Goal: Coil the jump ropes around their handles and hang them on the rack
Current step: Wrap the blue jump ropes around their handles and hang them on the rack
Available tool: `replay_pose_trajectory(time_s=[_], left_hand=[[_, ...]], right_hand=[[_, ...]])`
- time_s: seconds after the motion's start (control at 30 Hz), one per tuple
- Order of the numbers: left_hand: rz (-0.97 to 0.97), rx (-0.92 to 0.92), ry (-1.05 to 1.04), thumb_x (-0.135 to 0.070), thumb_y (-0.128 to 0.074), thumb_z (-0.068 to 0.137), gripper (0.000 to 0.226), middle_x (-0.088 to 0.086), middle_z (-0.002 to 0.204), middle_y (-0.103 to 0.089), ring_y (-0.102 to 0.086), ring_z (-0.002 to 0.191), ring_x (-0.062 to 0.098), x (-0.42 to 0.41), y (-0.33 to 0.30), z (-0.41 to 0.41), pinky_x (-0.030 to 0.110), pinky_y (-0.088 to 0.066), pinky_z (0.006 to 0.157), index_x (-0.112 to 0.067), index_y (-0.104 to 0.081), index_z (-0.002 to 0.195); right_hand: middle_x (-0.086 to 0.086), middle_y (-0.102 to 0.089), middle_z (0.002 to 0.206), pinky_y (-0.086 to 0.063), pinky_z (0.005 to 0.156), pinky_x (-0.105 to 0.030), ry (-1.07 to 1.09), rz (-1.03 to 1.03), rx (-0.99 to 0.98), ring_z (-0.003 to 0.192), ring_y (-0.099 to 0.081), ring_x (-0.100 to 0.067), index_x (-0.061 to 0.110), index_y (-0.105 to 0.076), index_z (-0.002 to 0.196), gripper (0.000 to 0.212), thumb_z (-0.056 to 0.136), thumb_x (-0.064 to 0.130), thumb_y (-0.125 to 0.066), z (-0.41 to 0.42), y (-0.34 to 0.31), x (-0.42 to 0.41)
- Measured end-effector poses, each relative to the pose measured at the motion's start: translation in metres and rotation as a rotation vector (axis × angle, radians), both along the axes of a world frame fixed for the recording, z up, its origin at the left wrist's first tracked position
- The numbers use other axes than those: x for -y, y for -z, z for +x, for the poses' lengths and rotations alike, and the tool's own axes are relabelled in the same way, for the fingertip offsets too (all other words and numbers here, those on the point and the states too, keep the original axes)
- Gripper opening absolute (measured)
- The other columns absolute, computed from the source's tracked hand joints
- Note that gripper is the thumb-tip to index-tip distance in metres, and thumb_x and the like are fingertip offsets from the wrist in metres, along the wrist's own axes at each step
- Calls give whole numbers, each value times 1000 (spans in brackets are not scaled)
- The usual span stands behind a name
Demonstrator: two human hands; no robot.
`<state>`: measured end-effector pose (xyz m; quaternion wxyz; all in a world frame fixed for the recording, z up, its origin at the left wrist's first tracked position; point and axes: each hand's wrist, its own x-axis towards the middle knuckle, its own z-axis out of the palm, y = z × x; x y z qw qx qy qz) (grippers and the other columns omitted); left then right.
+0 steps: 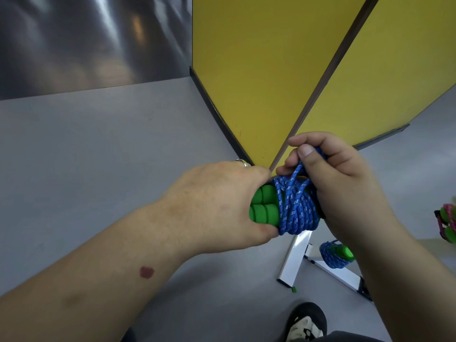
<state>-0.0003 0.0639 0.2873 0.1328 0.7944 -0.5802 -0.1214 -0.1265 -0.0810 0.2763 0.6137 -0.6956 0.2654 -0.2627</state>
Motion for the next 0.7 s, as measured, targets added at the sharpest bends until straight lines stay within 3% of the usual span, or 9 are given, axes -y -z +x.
replay_pose_trajectory(time_s=[0.13, 0.23, 0.37, 0.5, 0.6, 0.7], left_hand=[[10, 20, 13, -80, -59, 71, 43, -16, 80, -52, -51, 72, 3, 1, 0, 0, 27, -34, 52, -46, -40, 89], [20, 4, 20, -80, -59, 71, 42, -16, 81, -53, -52, 76, 3, 0, -1, 0, 28, -39, 55, -49, -43, 95], [30, -97, 36, -56, -65, 71, 31, -14, 87, -52, -57, 79, 6, 0, 4, -2, 31, -51, 60, -45, -48, 94], [77, -96, 10, -44, -66, 72, 41, -13, 100, -48, -59, 83, 8, -1, 8, 0, 31, -57, 66, -38, -51, 110], [50, -75, -2, -46, -65, 74, 23, -13, 86, -49, -54, 77, 5, 1, 7, 2, 25, -48, 58, -37, -51, 90], [28, -86, 24, -54, -66, 74, 26, -15, 88, -50, -55, 82, 6, 0, 8, 3, 31, -51, 63, -43, -50, 93]], right_hand=[[-4, -65, 82, -59, 84, -47, 28, -48, 18, 83, -71, -24, 16, -67, 106, 25, 106, 9, -44, 1, -1, -2], [-4, -63, 82, -59, 81, -47, 38, -76, -3, 83, -72, -23, 19, -68, 105, 28, 106, 8, -42, 1, 0, -2], [0, -60, 80, -60, 72, -40, 55, -90, -38, 77, -72, -23, 23, -68, 102, 31, 106, 9, -41, 2, 2, -3], [5, -59, 77, -58, 68, -32, 91, -152, -76, 75, -72, -18, 26, -66, 101, 31, 107, 11, -39, 2, 3, -2], [6, -56, 74, -58, 65, -27, 143, -217, -61, 74, -70, -16, 26, -63, 102, 30, 108, 12, -37, 2, 0, -4], [7, -55, 73, -54, 65, -23, 168, -302, -64, 74, -67, -15, 30, -60, 101, 30, 108, 15, -35, 2, -3, -6]])
